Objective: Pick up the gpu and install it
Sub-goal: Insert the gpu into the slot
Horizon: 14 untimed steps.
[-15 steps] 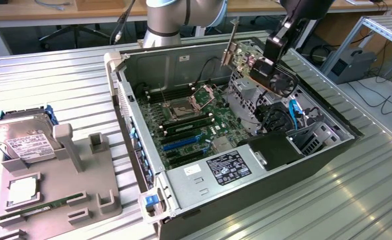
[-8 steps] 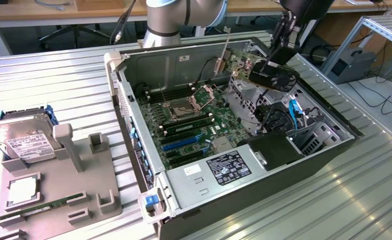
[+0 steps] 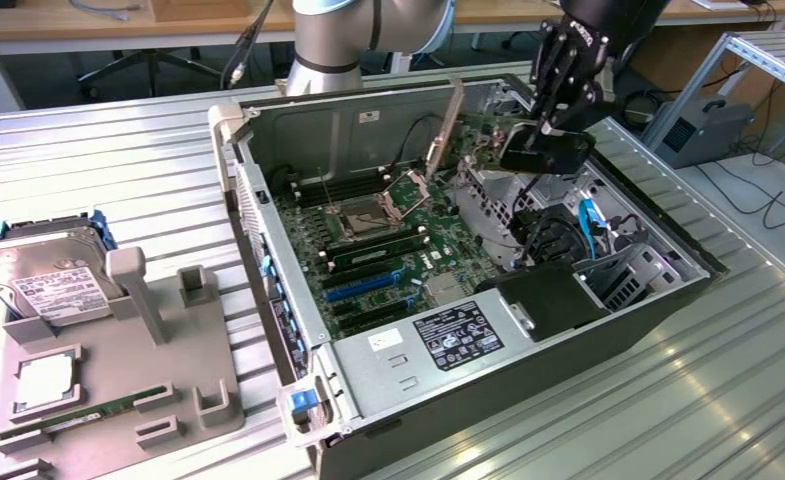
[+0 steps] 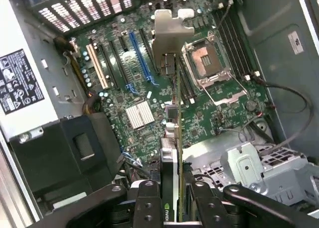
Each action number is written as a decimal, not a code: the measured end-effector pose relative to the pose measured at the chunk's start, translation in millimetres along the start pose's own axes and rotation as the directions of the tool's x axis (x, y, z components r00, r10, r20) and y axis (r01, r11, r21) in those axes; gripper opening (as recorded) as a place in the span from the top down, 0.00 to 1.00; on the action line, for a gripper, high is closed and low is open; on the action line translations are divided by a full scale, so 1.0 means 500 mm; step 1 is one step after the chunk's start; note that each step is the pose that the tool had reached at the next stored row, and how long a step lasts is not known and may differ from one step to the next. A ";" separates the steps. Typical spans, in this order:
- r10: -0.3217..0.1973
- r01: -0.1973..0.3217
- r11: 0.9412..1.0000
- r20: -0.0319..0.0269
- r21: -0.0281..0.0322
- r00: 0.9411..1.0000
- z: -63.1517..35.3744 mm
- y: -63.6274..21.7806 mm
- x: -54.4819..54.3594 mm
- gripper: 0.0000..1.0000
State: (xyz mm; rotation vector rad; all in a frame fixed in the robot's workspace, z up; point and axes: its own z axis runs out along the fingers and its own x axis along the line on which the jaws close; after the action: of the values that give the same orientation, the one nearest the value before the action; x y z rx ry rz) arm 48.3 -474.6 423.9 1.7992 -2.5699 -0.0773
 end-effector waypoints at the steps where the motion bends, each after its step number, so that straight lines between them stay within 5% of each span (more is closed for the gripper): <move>1: -0.032 0.032 1.000 -0.001 -0.001 1.000 0.000 0.000 0.000 0.73; 9: -0.210 0.210 0.978 -0.008 -0.006 0.978 0.000 0.000 0.000 0.73; 14: -0.216 0.216 0.976 -0.006 -0.005 0.976 0.001 0.000 0.000 0.73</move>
State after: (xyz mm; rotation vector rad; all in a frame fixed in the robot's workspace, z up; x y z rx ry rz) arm 48.1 -474.5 423.6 2.0662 -2.3574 -0.0769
